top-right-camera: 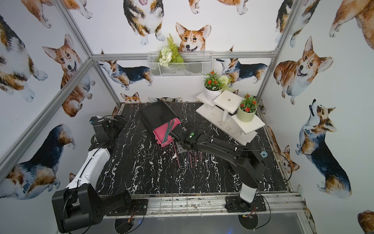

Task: Please place the pencils in the drawer according to their color
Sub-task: Close the drawer in the storage box.

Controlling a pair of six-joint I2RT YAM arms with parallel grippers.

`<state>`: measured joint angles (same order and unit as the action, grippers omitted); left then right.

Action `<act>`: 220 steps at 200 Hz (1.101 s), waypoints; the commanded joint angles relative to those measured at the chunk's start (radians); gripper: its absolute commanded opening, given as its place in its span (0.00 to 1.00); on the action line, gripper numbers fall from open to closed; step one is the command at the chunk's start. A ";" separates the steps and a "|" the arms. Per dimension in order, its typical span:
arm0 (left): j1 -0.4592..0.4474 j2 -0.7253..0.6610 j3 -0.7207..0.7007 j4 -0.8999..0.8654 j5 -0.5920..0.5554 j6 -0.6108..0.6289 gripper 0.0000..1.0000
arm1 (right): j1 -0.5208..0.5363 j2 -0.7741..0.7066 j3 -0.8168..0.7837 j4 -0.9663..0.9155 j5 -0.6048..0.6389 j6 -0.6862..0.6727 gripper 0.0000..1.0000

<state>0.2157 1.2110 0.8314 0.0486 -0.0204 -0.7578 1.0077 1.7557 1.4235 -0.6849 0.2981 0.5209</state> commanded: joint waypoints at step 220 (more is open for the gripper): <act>0.001 0.010 0.008 0.020 0.014 0.006 1.00 | -0.124 0.261 0.316 0.275 -0.102 -0.131 0.28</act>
<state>0.2157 1.2201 0.8322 0.0502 -0.0166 -0.7582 0.8829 2.0037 1.7203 -0.4793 0.2085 0.3798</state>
